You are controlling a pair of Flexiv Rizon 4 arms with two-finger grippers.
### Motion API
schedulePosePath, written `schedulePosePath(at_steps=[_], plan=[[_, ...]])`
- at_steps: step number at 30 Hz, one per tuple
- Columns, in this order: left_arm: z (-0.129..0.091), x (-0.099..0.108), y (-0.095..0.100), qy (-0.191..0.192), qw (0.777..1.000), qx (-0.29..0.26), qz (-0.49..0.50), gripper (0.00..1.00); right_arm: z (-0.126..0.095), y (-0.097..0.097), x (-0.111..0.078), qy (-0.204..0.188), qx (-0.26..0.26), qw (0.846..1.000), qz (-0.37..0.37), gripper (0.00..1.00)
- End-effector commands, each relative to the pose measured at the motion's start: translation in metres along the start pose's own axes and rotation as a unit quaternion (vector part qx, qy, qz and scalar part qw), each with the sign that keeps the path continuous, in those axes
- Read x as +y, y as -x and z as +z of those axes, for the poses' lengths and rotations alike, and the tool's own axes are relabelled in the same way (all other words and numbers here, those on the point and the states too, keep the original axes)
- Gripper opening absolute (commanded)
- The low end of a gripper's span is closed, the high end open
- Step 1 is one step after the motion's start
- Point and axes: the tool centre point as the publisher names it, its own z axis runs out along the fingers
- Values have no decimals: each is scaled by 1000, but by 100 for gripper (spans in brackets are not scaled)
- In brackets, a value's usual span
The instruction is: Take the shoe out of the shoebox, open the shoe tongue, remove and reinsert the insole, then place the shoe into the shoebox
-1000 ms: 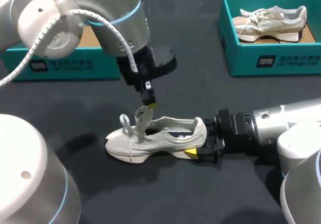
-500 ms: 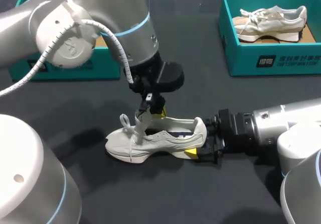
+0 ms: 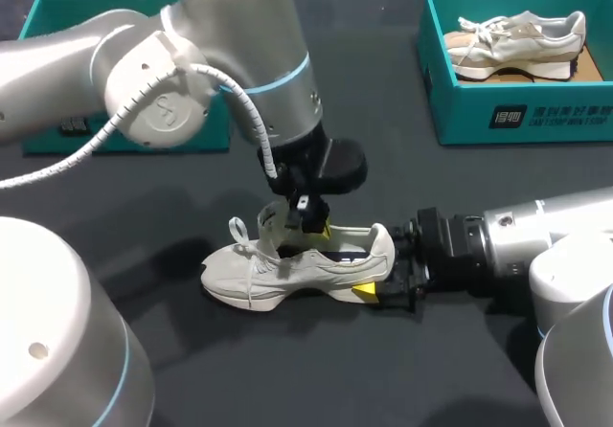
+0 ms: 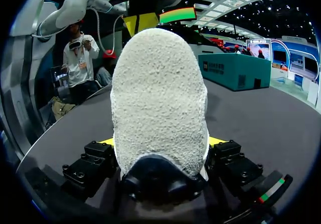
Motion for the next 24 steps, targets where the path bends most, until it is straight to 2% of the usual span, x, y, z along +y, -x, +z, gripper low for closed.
schedulePosePath(at_steps=[1,9,12,16,24], plan=[[26,-2,3,-3,1000,0,-1,0,2,0,0,-2,0,1000,0,0],[26,-2,3,-3,1000,0,-1,0,2,0,0,-2,0,1000,0,0],[46,-2,9,11,1000,4,-11,0,2,0,0,-2,0,1000,0,0],[60,4,15,21,999,18,-32,0,2,0,0,-2,0,1000,0,0],[65,18,10,32,998,40,-43,0,2,0,0,-2,0,1000,0,0]])
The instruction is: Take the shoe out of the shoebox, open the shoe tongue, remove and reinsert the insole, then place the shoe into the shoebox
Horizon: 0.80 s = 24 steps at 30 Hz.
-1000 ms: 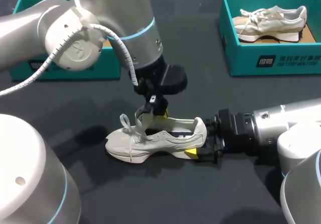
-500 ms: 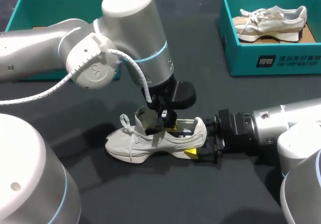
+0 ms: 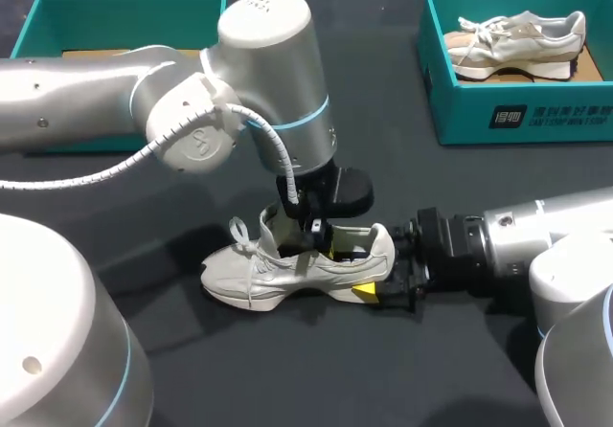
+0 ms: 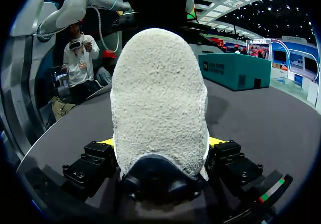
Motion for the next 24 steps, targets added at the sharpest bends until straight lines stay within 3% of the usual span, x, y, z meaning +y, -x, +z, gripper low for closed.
schedulePosePath(at_steps=[1,9,12,16,24], plan=[[3,3,0,2,1000,16,2,0,2,0,0,-2,0,1000,0,0],[9,17,-15,8,999,33,17,1,2,0,0,-2,0,1000,0,0],[13,19,-17,10,999,31,21,24,2,0,0,-2,0,1000,0,0],[18,20,-17,16,999,26,20,38,2,0,0,-2,0,1000,0,0],[34,18,-12,24,999,-5,31,45,2,0,0,-2,0,1000,0,0]])
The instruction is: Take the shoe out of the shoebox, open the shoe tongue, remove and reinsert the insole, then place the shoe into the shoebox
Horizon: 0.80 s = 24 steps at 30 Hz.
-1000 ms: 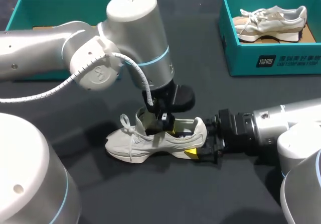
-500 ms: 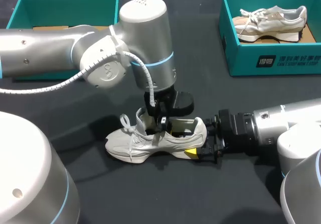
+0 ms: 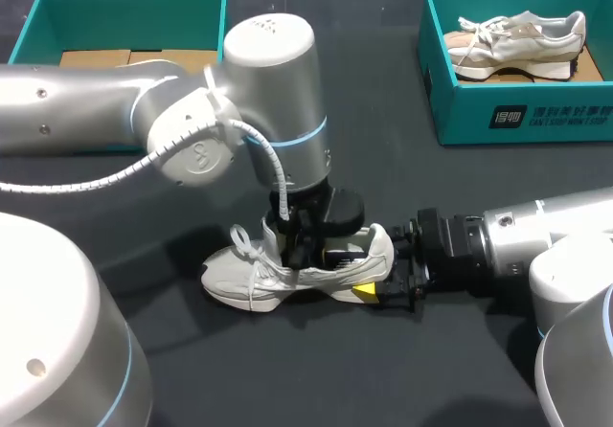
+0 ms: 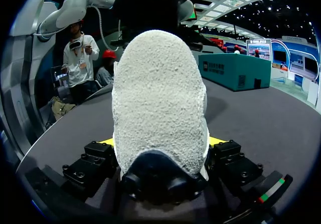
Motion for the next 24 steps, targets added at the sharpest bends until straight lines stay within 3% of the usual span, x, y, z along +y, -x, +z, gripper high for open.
schedulePosePath(at_steps=[1,11,14,19,24], plan=[[16,-3,0,7,1000,-24,4,46,2,1,0,-2,-1,1000,0,0],[39,-4,14,39,994,-97,15,44,2,1,0,-2,-1,1000,0,0],[42,-3,22,45,993,-105,6,36,2,1,0,-2,-1,1000,0,0],[38,1,37,40,994,-98,-12,0,2,1,0,-2,-1,1000,0,0],[32,6,43,28,996,-85,-22,0,2,1,0,-2,-1,1000,0,0]])
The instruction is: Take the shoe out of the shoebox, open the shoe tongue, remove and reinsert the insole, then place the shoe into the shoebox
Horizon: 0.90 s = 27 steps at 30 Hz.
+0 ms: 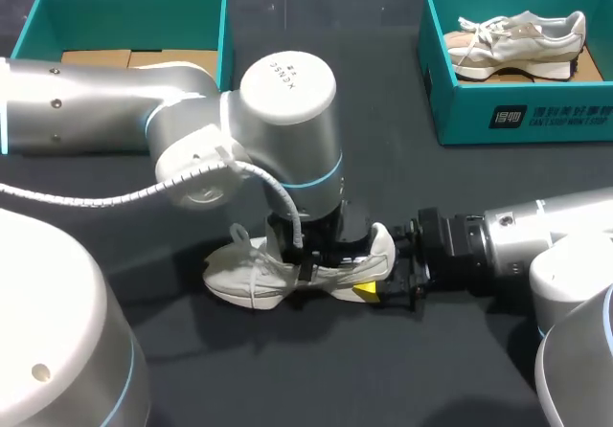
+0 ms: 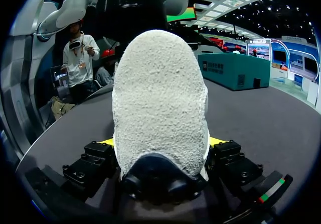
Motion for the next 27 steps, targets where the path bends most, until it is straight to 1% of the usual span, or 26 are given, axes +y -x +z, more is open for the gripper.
schedulePosePath(at_steps=[1,4,7,10,13,18,24,27], plan=[[25,4,21,-13,1000,20,-1,0,2,-2,1,-2,1,1000,0,0],[22,7,21,-20,999,27,-1,0,2,-2,1,-2,1,1000,0,0],[19,8,15,-30,999,32,3,0,2,-2,1,-2,1,1000,0,0],[13,11,8,-51,998,36,9,0,2,-2,1,-2,1,1000,0,0],[3,13,1,-78,996,41,9,0,2,-2,1,-2,1,1000,0,0],[-17,19,-7,-140,989,50,-2,0,2,-2,1,-2,1,1000,0,0],[-34,27,-6,-201,977,65,-29,0,2,-2,1,-2,1,1000,0,0],[-41,29,-5,-222,972,68,-37,0,2,-2,1,-2,1,1000,0,0]])
